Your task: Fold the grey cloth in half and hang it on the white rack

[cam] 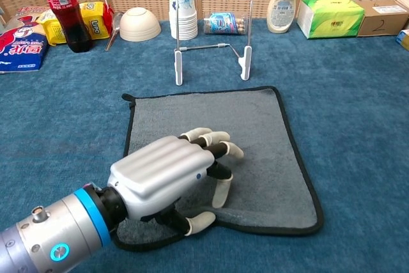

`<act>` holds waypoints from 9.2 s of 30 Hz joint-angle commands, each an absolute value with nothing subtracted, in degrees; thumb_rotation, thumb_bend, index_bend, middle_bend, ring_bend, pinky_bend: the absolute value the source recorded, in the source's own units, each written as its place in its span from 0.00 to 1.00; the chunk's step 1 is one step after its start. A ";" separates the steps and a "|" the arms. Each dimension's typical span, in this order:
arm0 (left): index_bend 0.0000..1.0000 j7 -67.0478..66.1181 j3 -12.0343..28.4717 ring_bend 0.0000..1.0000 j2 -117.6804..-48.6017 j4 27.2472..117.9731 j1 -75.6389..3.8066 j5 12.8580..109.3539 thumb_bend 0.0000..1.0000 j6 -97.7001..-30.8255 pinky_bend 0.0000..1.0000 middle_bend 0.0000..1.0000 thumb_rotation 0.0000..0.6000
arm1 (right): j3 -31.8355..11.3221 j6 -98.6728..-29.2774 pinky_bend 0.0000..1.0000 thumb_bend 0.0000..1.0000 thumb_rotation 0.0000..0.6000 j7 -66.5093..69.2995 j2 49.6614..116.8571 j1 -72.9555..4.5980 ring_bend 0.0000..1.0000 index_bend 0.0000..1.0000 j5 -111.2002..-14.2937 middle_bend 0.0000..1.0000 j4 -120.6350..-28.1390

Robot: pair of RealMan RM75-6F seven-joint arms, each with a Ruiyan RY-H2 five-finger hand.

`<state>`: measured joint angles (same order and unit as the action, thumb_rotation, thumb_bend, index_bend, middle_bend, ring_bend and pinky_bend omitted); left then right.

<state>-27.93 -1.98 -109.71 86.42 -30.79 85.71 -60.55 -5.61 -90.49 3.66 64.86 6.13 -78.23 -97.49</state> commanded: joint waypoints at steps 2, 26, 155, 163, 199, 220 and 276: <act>0.60 -27.75 -1.54 0.00 -109.16 86.58 -30.66 85.33 0.33 -60.81 0.00 0.19 1.00 | -5.55 -90.66 0.00 0.32 1.00 3.60 64.84 6.28 0.00 0.04 -78.31 0.03 -97.56; 0.57 -26.31 8.82 0.00 -104.09 87.25 -37.19 80.01 0.35 -56.39 0.00 0.18 1.00 | -5.97 -90.19 0.00 0.32 1.00 4.52 65.06 6.45 0.00 0.04 -77.45 0.02 -96.44; 0.26 -14.68 7.90 0.00 -109.08 64.26 -37.60 78.87 0.20 -67.84 0.00 0.12 1.00 | -5.88 -88.50 0.00 0.32 1.00 2.78 65.72 5.57 0.00 0.04 -76.90 0.03 -97.48; 0.26 -17.96 8.48 0.00 -108.41 64.14 -37.13 77.55 0.25 -67.38 0.00 0.11 1.00 | -5.92 -88.35 0.00 0.32 1.00 2.70 65.72 5.47 0.00 0.04 -76.81 0.03 -97.49; 0.42 -19.87 10.25 0.00 -108.65 65.30 -37.61 75.36 0.32 -64.42 0.00 0.18 1.00 | -5.66 -89.23 0.00 0.32 1.00 3.04 65.04 6.26 0.00 0.04 -76.96 0.03 -97.93; 0.68 -17.08 11.34 0.02 -111.93 59.50 -39.66 75.90 0.32 -63.76 0.00 0.29 1.00 | -5.77 -89.33 0.00 0.32 1.00 2.96 64.82 6.47 0.00 0.04 -76.58 0.03 -98.10; 0.05 -18.36 12.28 0.00 -111.94 56.67 -40.82 75.79 0.24 -65.18 0.00 0.01 1.00 | -5.51 -90.01 0.00 0.32 1.00 2.66 64.43 7.05 0.00 0.04 -77.09 0.03 -98.75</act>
<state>-18.25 12.22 -111.86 56.84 -40.74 75.74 -65.12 -5.51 -90.00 2.66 64.43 7.05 -77.09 -98.75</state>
